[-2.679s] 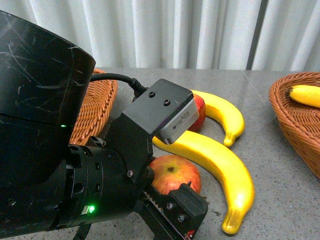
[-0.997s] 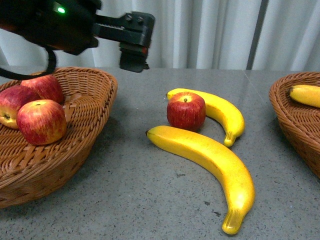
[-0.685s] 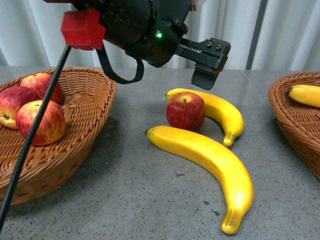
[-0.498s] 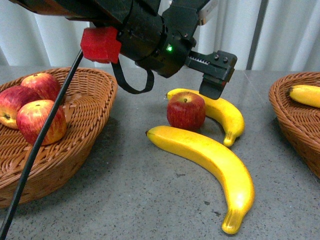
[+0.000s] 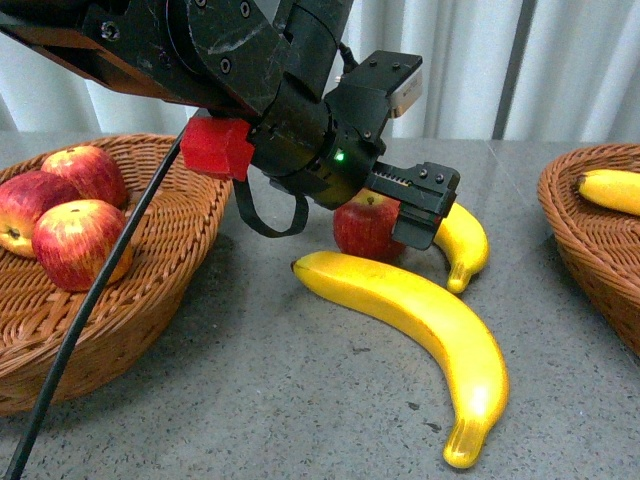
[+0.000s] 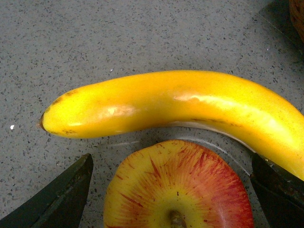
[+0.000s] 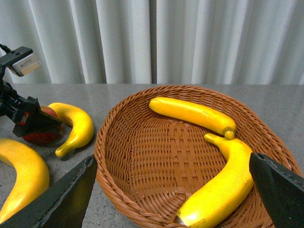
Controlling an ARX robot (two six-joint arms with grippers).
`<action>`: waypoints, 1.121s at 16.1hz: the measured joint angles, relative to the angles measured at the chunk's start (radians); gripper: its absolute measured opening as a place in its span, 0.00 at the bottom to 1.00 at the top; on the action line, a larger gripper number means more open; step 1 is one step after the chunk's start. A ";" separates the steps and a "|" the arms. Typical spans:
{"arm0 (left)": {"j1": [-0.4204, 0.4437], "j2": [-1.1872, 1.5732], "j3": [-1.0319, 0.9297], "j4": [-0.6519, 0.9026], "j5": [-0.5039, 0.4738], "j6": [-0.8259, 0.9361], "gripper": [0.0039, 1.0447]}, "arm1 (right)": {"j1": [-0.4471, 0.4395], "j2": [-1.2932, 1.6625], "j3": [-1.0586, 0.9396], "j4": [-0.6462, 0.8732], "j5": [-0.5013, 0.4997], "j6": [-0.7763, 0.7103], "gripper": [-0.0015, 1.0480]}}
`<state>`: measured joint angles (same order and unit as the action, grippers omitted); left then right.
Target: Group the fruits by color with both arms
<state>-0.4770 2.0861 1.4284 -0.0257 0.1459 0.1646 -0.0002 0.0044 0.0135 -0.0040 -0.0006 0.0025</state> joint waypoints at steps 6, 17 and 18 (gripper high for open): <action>0.024 -0.044 -0.031 0.003 0.003 -0.014 0.63 | 0.000 0.000 0.000 0.000 0.000 0.000 0.94; 0.339 -0.332 -0.219 0.047 -0.180 -0.173 0.63 | 0.000 0.000 0.000 0.000 0.000 0.000 0.94; 0.344 -0.332 -0.227 0.052 -0.161 -0.173 0.63 | 0.000 0.000 0.000 0.000 0.000 0.000 0.94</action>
<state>-0.1329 1.7546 1.2018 0.0261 -0.0147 -0.0082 -0.0002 0.0044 0.0135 -0.0040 -0.0006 0.0025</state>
